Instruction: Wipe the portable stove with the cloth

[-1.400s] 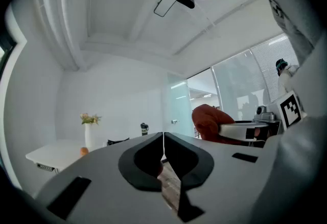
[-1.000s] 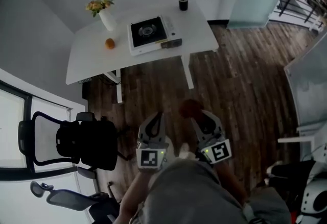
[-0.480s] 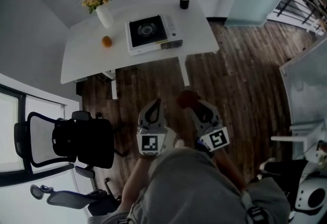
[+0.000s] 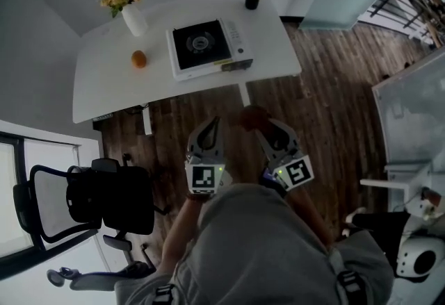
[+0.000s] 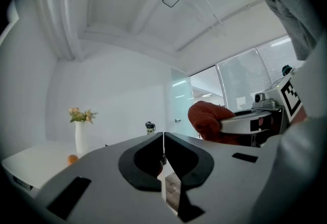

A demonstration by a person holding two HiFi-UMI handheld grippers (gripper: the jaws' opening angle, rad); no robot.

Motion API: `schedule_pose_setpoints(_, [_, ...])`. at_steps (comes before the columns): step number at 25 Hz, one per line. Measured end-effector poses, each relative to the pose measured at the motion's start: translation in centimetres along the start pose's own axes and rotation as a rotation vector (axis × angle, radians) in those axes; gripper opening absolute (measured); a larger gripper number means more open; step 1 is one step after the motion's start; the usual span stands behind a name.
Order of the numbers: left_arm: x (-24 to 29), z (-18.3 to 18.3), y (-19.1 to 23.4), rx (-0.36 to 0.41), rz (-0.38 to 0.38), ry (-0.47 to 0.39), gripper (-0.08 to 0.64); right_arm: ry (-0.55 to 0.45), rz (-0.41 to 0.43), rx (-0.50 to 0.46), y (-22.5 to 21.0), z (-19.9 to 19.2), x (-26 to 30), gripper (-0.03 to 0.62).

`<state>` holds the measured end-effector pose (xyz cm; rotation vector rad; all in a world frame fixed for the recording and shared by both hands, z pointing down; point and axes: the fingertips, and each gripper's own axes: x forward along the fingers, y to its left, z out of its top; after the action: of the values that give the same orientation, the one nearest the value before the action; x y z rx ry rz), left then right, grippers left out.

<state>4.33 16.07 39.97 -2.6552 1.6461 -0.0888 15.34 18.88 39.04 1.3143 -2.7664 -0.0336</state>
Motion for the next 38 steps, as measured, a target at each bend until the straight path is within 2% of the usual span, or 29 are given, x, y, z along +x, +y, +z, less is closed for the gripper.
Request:
schedule_pose_setpoints(7, [3.5, -0.8, 4.3, 0.013, -0.037, 0.027, 0.034, -0.020, -0.045, 0.031, -3.1, 1.4, 6.0, 0.110])
schedule_pose_setpoints(10, [5.1, -1.7, 5.9, -0.004, -0.031, 0.055, 0.034, -0.040, -0.055, 0.033, -4.6, 1.6, 8.0, 0.110])
schedule_pose_setpoints(18, [10.3, -2.1, 7.8, 0.029, 0.054, 0.099, 0.035, -0.004, 0.003, 0.068, -9.7, -0.5, 11.5, 0.110])
schedule_pose_setpoints(27, [12.5, -3.1, 10.5, 0.011, 0.192, 0.175, 0.035, -0.005, 0.142, 0.112, -15.3, -1.0, 16.0, 0.109])
schedule_pose_setpoints(31, [13.8, -4.5, 13.4, -0.006, 0.196, 0.174, 0.035, 0.044, 0.168, 0.068, -16.0, -2.2, 18.6, 0.109])
schedule_pose_setpoints(35, [15.1, -6.0, 16.6, -0.007, 0.173, 0.162, 0.035, 0.119, 0.138, -0.032, -16.9, -3.2, 22.0, 0.110])
schedule_pose_setpoints(38, [15.6, -7.1, 18.3, 0.058, 0.128, 0.184, 0.035, 0.123, 0.074, -0.059, -19.1, -2.8, 24.2, 0.110])
